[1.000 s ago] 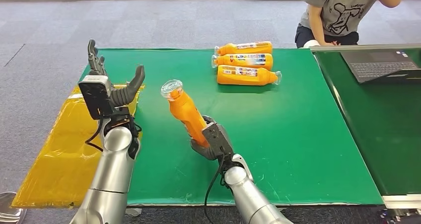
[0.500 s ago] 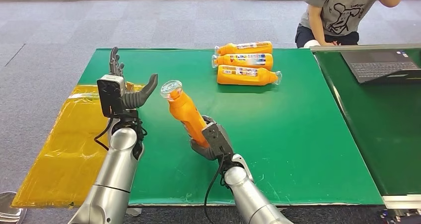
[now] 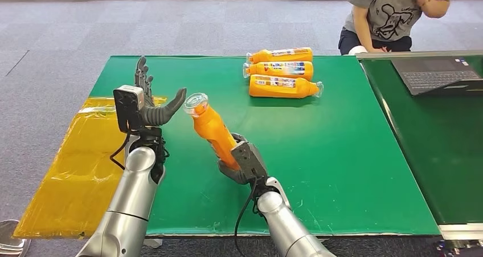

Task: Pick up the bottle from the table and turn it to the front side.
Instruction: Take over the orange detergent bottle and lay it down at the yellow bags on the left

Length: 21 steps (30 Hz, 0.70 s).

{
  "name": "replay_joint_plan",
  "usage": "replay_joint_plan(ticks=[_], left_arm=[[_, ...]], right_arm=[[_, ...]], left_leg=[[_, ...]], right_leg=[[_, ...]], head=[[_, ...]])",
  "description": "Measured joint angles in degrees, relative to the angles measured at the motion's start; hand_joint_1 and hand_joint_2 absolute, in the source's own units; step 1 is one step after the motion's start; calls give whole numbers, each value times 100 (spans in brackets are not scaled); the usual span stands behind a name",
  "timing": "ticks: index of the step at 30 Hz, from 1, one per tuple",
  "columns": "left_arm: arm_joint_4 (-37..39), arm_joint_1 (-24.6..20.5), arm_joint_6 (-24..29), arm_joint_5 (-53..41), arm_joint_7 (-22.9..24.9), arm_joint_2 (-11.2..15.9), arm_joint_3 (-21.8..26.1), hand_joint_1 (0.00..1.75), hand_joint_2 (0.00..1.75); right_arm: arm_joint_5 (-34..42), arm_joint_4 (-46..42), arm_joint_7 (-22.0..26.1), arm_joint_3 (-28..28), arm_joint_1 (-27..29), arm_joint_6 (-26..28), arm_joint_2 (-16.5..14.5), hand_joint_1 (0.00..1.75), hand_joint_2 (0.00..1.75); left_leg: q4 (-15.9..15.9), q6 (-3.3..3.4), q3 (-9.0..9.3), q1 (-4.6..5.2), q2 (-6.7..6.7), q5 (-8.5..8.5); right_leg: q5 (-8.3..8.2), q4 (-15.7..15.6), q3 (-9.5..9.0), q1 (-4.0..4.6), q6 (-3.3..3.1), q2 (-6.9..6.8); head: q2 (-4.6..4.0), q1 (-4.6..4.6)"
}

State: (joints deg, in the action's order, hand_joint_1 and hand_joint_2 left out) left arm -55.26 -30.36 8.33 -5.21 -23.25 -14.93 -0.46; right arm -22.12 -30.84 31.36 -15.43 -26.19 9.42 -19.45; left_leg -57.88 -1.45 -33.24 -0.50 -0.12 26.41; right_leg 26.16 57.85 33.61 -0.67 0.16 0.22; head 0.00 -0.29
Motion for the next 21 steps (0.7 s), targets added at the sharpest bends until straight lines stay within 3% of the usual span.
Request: replay_joint_plan(ticks=[8,21], left_arm=[[-181,148,-1599,975,281,55,0,0,175],[-876,599,-2494,1775,558,152,-31,0,175]], right_arm=[[-45,0,-14,8,52,-19,20,175,175],[-90,-10,-21,8,210,-50,35,175,175]], left_leg=[[0,0,-1,0,0,0],[0,0,-3,0,0,0]], right_leg=[[0,0,0,-1,0,0],[0,0,2,0,0,-1]], head=[[0,1],[0,0]])
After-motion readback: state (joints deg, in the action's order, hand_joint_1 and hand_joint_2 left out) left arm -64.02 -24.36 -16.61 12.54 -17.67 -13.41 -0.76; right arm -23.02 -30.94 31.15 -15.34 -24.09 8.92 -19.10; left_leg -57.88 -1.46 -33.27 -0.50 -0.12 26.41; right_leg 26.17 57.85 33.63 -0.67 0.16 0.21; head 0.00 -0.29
